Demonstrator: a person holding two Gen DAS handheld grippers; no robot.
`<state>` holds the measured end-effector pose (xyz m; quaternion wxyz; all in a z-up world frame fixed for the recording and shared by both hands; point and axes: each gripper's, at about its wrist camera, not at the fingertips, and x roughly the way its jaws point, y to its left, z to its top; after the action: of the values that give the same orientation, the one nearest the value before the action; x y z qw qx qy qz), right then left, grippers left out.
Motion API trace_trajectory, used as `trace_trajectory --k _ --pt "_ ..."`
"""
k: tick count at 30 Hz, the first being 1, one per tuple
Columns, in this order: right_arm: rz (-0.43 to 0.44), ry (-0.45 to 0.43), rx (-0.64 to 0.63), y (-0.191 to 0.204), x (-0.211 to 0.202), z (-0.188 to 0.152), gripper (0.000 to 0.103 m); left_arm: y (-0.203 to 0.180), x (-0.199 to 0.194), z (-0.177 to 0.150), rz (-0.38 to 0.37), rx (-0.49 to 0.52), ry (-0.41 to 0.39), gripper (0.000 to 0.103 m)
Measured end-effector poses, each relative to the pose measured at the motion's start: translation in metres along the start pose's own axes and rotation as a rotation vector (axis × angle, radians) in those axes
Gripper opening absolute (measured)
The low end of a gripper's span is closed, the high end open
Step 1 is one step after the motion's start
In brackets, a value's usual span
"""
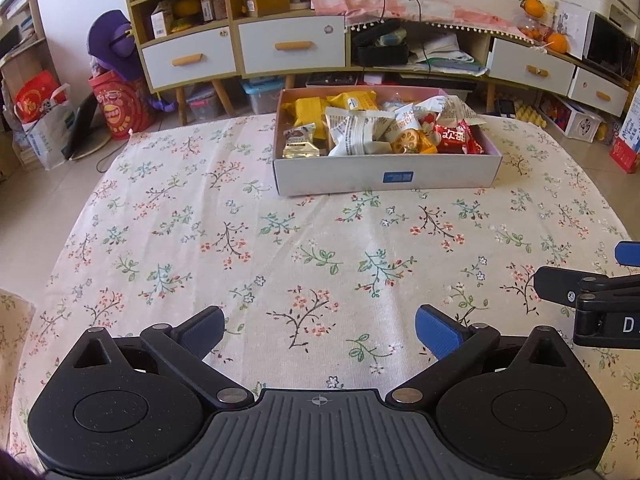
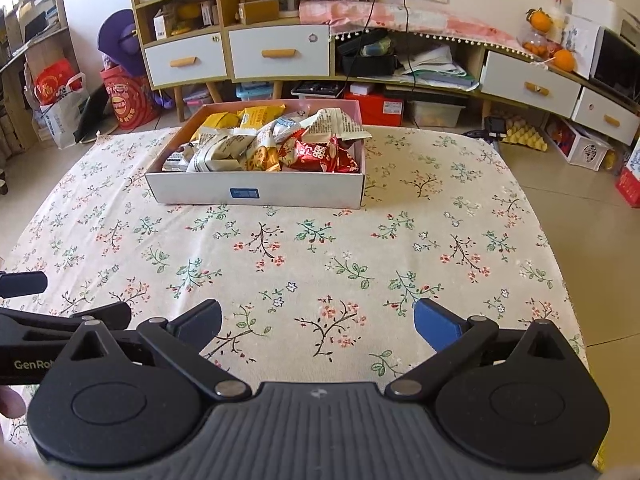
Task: Organize snacks
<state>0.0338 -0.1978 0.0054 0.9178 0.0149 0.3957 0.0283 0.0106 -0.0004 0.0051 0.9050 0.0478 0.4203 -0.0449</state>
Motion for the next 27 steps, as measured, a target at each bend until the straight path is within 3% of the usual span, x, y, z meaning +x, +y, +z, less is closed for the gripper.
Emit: trace_trajectory --k 27 --pt "-0.020 0.011 -0.021 0.0014 0.0021 0.0004 0.103 0.0011 0.0011 -0.0001 -0.011 -0.006 0.006 0.102"
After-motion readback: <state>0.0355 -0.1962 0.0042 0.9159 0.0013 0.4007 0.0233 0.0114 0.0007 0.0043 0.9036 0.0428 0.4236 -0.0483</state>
